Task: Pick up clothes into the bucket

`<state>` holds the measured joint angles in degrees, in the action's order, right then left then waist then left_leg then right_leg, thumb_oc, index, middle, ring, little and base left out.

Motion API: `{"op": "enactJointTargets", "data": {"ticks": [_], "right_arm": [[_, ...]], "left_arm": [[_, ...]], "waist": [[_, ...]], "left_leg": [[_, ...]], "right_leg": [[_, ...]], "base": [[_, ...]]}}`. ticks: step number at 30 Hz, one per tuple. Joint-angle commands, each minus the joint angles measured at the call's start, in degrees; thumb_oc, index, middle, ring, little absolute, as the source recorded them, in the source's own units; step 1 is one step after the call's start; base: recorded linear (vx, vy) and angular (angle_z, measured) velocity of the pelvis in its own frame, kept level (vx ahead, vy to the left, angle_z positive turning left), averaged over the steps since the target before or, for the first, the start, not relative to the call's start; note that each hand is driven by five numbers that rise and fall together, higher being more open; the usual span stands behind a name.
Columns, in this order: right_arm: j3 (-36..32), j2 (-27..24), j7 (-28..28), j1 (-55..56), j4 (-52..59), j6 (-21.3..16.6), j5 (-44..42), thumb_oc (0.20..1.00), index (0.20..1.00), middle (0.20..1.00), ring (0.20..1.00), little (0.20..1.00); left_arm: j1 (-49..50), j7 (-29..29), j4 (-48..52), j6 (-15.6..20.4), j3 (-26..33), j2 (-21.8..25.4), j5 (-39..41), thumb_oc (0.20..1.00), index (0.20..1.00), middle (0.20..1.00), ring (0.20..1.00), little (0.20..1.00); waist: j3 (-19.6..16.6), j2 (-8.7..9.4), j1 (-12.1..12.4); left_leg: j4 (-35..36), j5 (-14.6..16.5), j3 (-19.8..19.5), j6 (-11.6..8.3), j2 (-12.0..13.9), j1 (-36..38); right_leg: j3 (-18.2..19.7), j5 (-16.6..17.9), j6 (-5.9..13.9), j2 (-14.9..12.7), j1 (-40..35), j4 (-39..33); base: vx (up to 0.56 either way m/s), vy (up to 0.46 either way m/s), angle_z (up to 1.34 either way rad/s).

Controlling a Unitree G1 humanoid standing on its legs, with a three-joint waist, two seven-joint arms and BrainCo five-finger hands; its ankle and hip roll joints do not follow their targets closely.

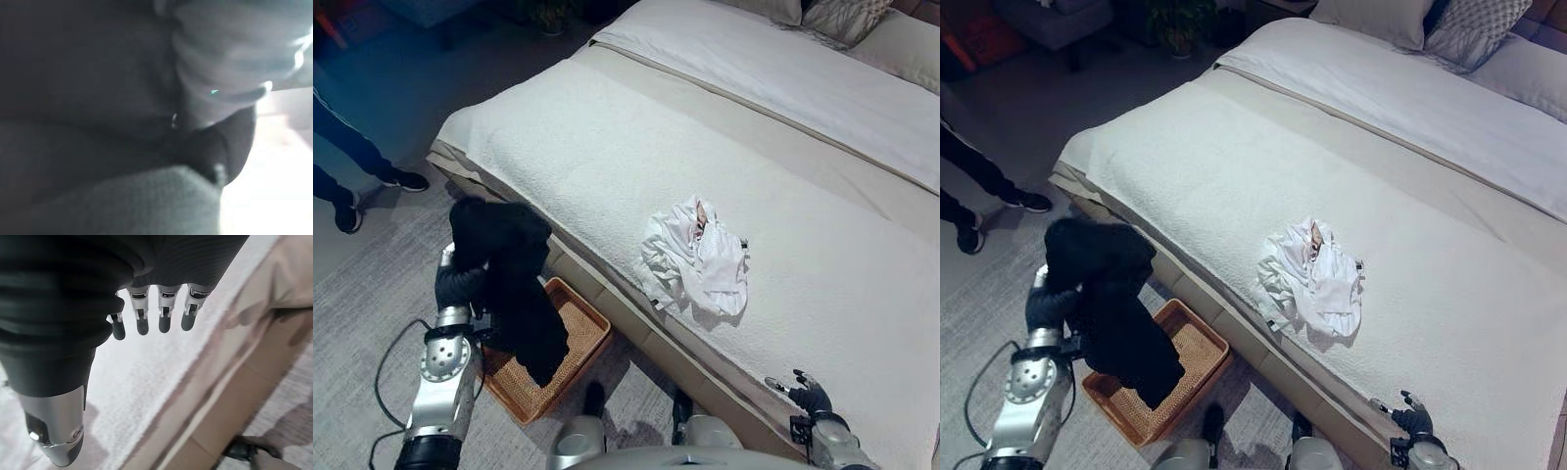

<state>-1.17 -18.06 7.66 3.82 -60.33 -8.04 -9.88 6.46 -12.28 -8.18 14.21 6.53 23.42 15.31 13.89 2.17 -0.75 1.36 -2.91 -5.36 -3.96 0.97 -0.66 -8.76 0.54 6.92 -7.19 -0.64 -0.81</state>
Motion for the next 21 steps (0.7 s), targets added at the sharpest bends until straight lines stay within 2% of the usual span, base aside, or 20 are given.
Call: {"op": "enactJointTargets", "data": {"ticks": [1,7,21], "right_arm": [[2.6,-0.2,0.4,-0.7,0.4,-1.9,0.4,1.000,1.000,1.000,1.000,1.000],[4.1,1.3,0.0,-1.0,-0.4,-2.4,-0.5,1.000,1.000,1.000,1.000,1.000],[4.8,1.1,0.6,-2.2,-0.7,-3.2,-1.6,1.000,1.000,1.000,1.000,1.000]], "left_arm": [[-2.2,-3.3,1.2,4.2,3.2,1.2,-3.8,0.200,0.200,0.200,0.200,0.200],[-3.4,-6.1,-4.1,4.2,3.0,1.1,-5.6,0.200,0.200,0.200,0.200,0.200],[-5.2,-8.8,-10.7,3.0,1.3,3.3,-11.1,0.200,0.200,0.200,0.200,0.200]], "waist": [[-1.4,1.40,-1.7],[-1.3,1.32,-2.0],[-1.2,1.24,-2.4]], "left_leg": [[-7.9,5.4,1.1,0.55,-1.5,-4.2],[-7.9,5.5,1.5,0.56,-1.4,-4.4],[-7.7,5.5,1.7,0.50,-1.2,-4.6]], "right_leg": [[0.5,-2.8,0.86,-1.5,3.5,7.2],[1.0,-2.6,0.94,-1.5,4.1,7.1],[1.5,-2.5,1.02,-1.4,4.7,7.1]], "base": [[0.00,0.004,-0.07],[0.00,0.007,-0.06],[0.00,0.000,-0.01]]}}
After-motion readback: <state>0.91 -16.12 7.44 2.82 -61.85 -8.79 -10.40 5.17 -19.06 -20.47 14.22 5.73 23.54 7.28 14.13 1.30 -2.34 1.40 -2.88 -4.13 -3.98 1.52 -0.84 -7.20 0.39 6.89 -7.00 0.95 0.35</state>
